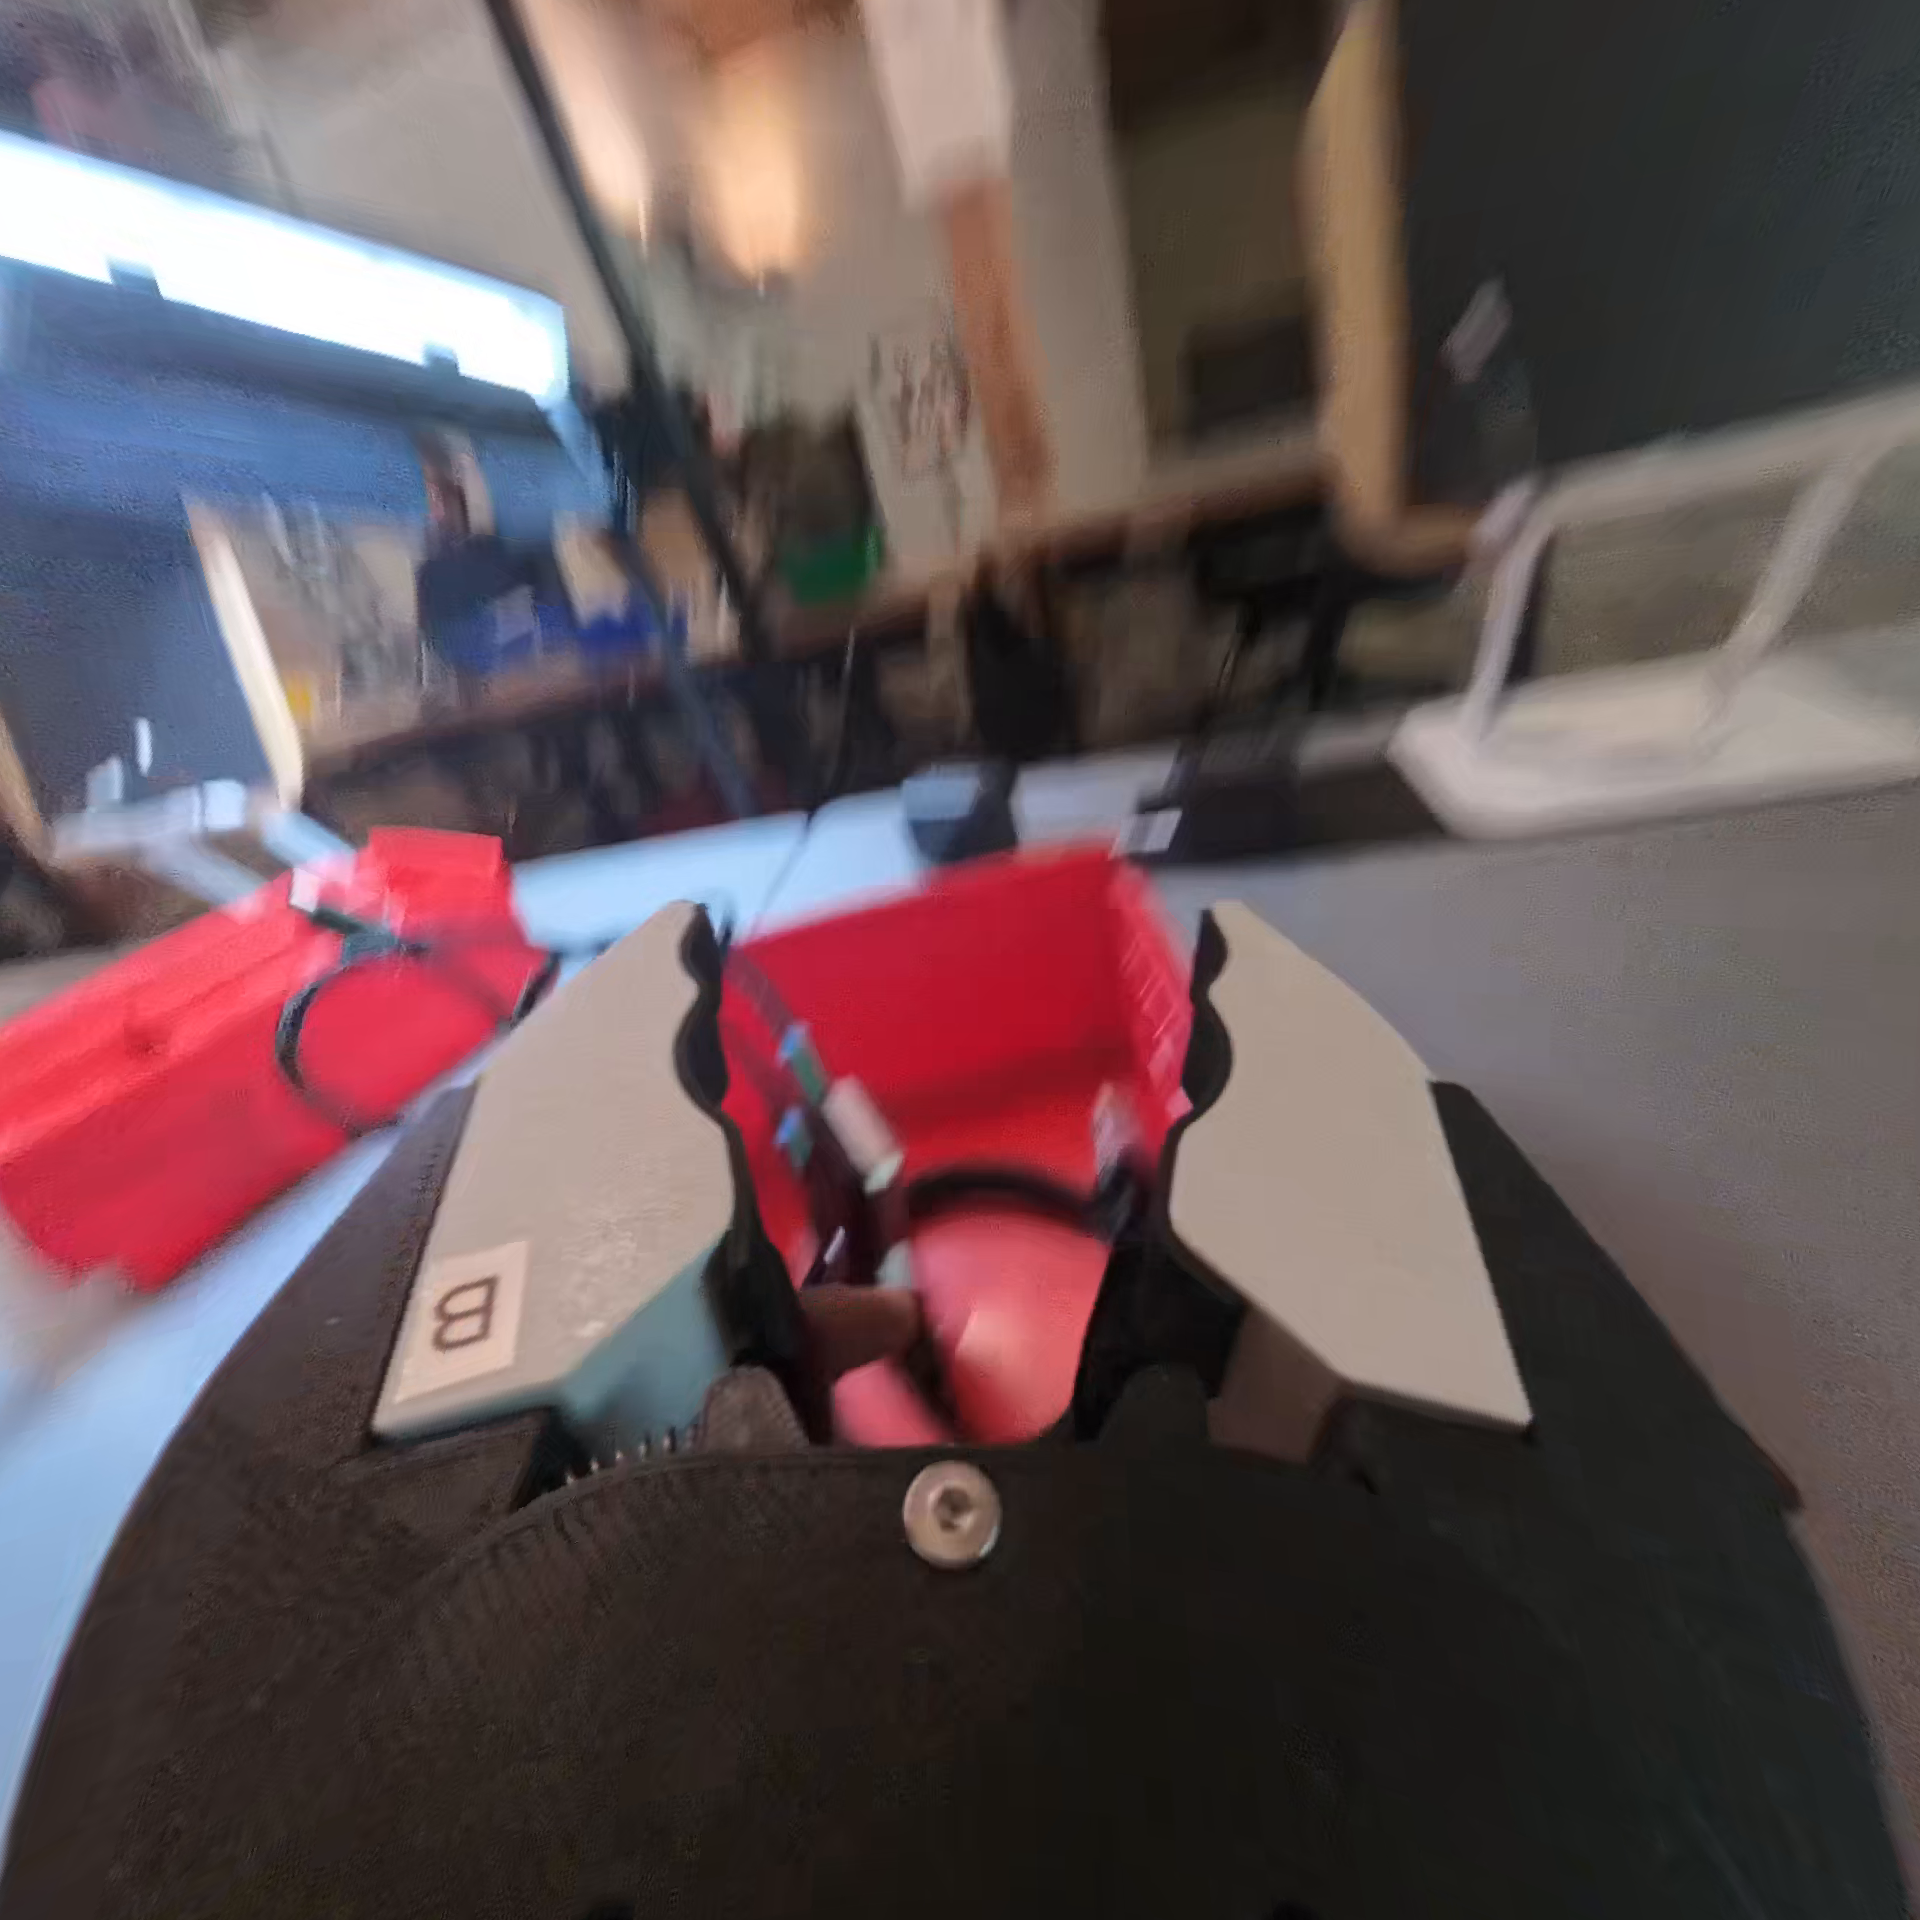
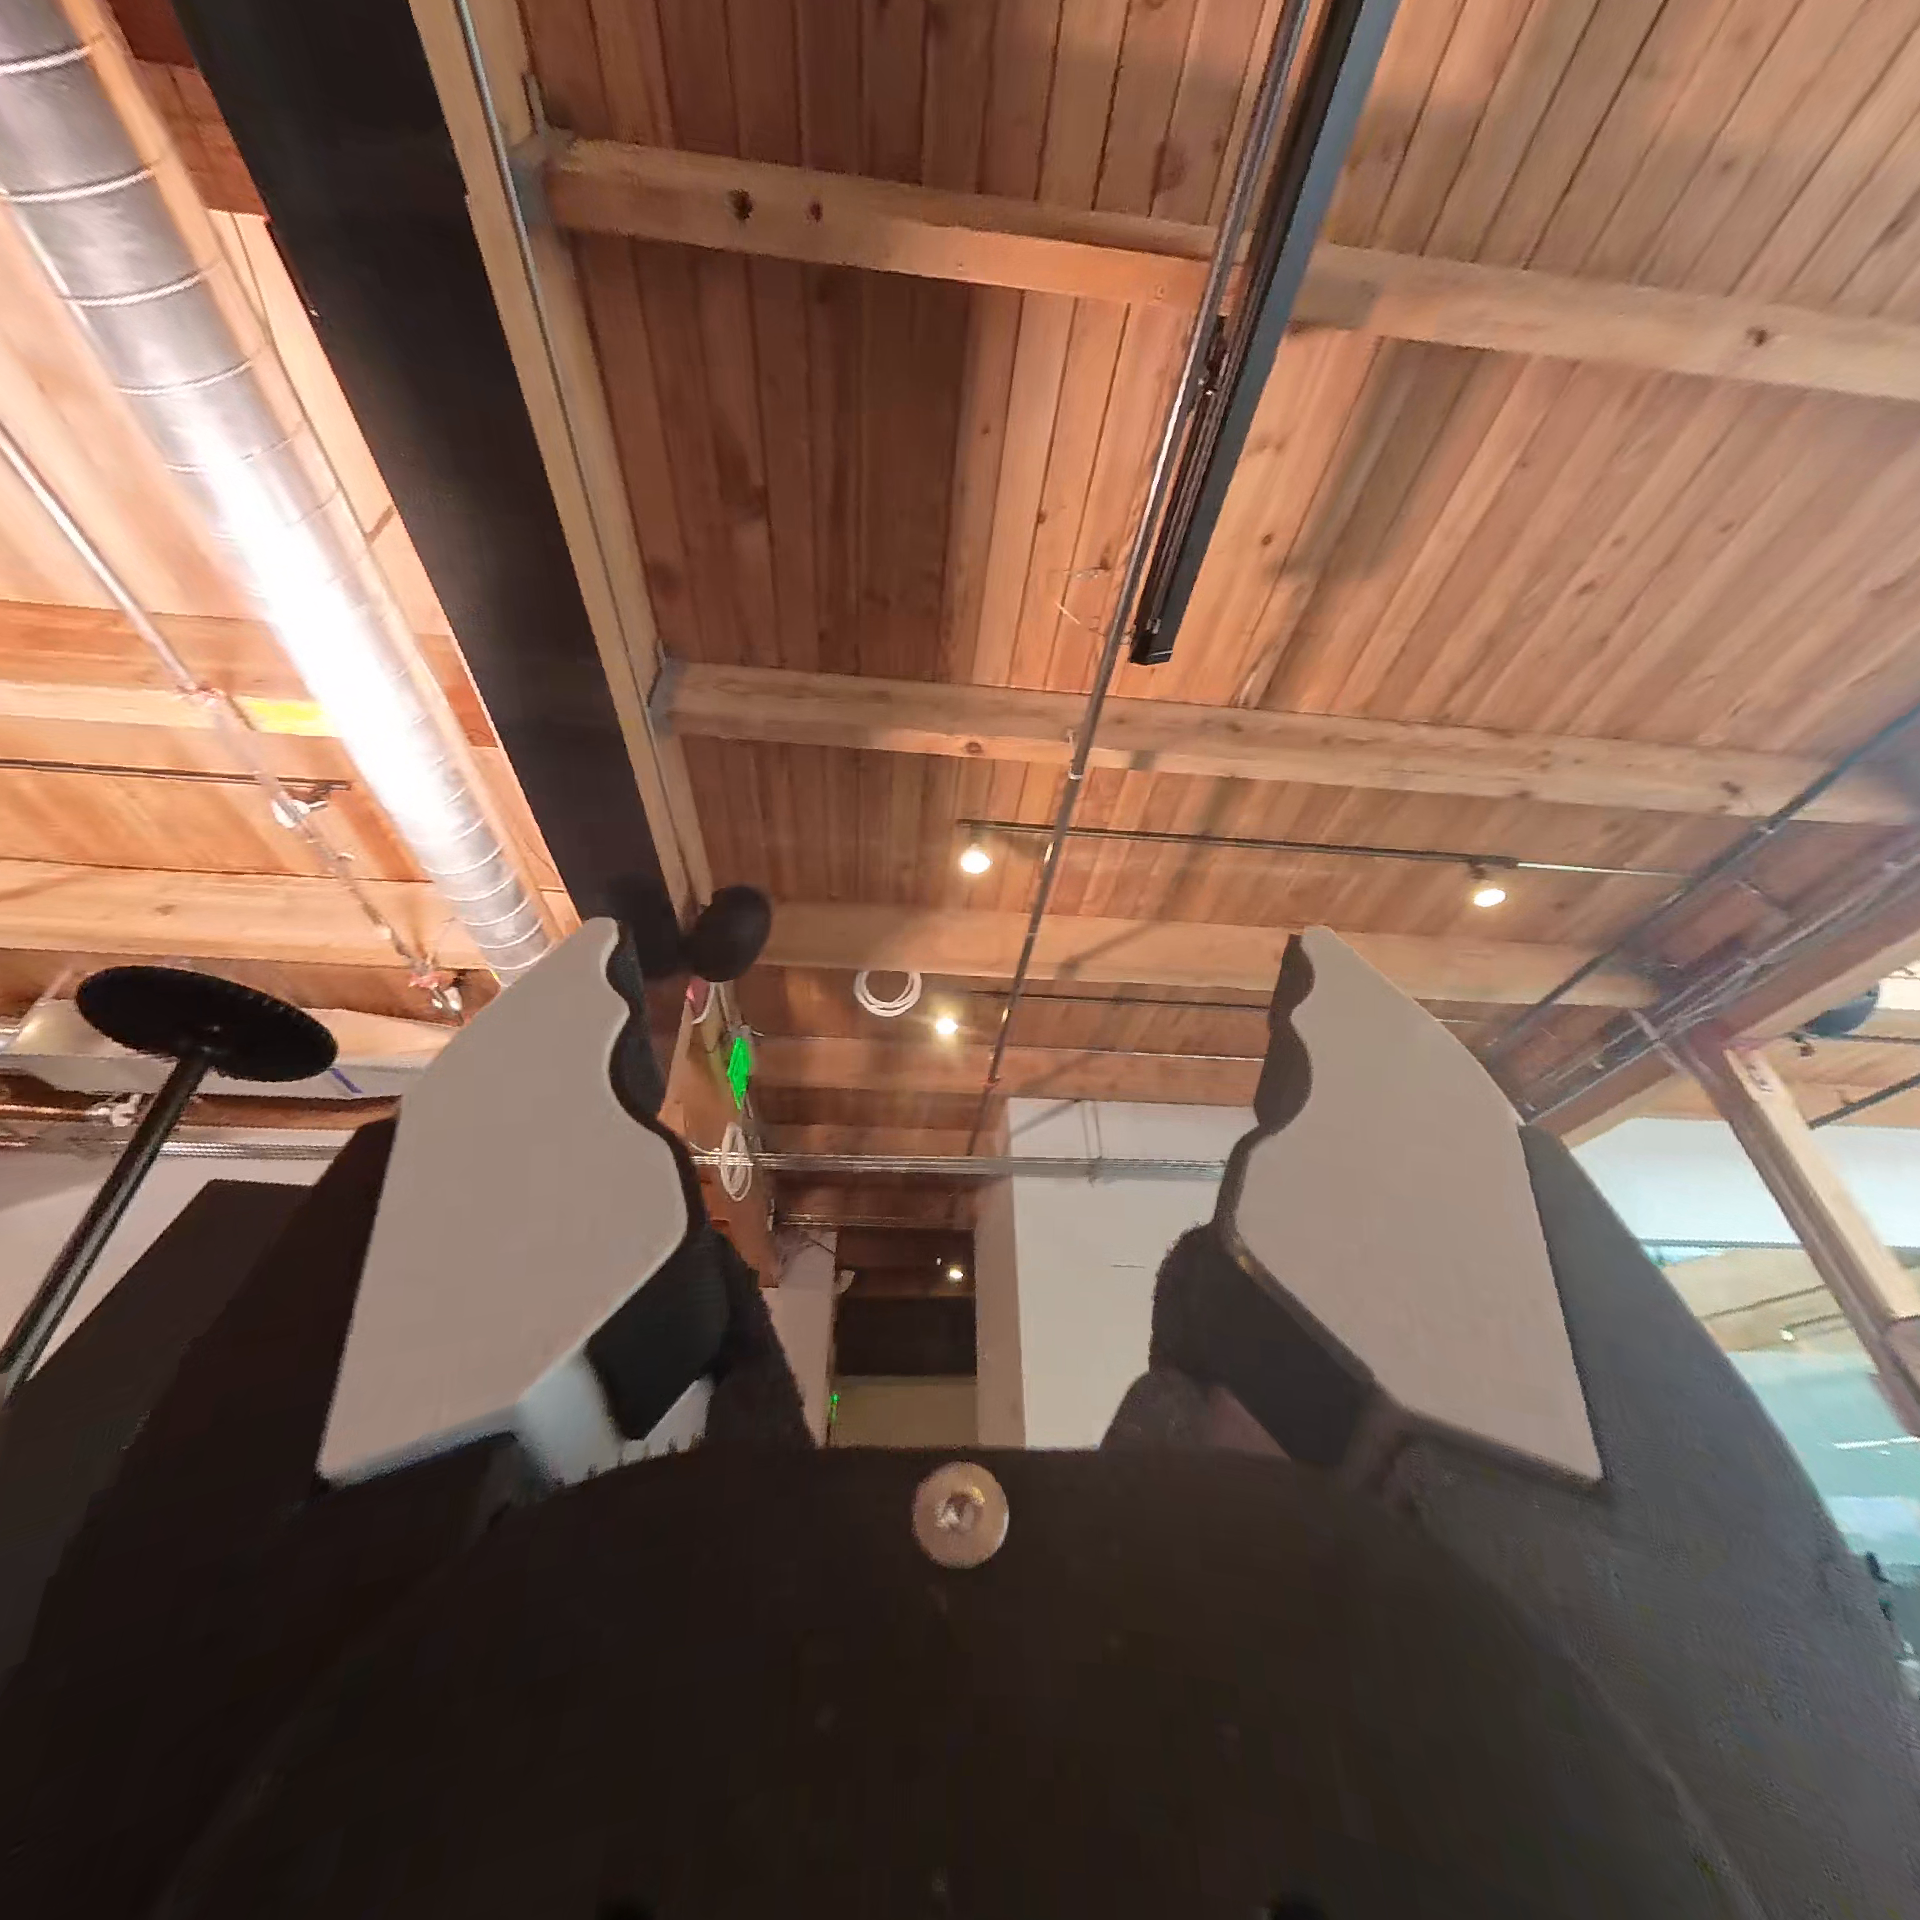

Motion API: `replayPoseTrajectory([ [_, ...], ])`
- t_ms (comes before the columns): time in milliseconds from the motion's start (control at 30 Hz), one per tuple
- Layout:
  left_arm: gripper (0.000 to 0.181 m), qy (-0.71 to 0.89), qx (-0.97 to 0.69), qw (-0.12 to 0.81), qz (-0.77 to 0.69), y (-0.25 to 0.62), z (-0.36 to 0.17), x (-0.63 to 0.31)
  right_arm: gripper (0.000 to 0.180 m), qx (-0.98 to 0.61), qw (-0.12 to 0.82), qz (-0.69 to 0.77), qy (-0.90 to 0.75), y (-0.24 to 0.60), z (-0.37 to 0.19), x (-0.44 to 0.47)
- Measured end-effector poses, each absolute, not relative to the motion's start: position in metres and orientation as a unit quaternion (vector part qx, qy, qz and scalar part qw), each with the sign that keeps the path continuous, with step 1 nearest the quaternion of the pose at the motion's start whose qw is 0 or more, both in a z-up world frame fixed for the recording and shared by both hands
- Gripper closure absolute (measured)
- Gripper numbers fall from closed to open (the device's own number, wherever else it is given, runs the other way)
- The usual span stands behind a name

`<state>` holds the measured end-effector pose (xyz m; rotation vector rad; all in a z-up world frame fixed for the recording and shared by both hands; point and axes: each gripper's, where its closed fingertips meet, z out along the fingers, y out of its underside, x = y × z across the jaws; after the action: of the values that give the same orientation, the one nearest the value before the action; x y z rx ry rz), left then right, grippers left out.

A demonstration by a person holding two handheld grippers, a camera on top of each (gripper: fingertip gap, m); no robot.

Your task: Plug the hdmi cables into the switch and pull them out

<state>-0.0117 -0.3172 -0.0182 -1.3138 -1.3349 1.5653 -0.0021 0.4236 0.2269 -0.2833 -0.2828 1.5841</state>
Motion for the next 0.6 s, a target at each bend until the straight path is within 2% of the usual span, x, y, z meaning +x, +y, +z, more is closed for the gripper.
replayPoseTrajectory([
  [33,0.086,-0.560,-0.534,0.307,0.554,-0.337,-0.040,-0.013,0.067,-0.131,0.686,0.705,-0.125,0.424,0.227,-0.002],
  [100,0.087,-0.608,-0.587,0.274,0.459,-0.354,-0.077,-0.019,0.068,-0.129,0.688,0.702,-0.130,0.420,0.228,-0.002],
  [367,0.092,-0.636,-0.687,0.079,0.343,-0.390,-0.150,-0.045,0.071,-0.133,0.703,0.685,-0.135,0.417,0.228,-0.003],
  [467,0.106,-0.660,-0.684,0.042,0.308,-0.400,-0.166,-0.047,0.072,-0.136,0.707,0.680,-0.134,0.420,0.227,-0.002],
  [567,0.133,-0.674,-0.682,0.016,0.283,-0.409,-0.176,-0.042,0.073,-0.137,0.708,0.679,-0.135,0.420,0.227,-0.002],
  [600,0.137,-0.671,-0.680,0.010,0.296,-0.411,-0.173,-0.042,0.074,-0.137,0.708,0.679,-0.135,0.420,0.227,-0.003],
])
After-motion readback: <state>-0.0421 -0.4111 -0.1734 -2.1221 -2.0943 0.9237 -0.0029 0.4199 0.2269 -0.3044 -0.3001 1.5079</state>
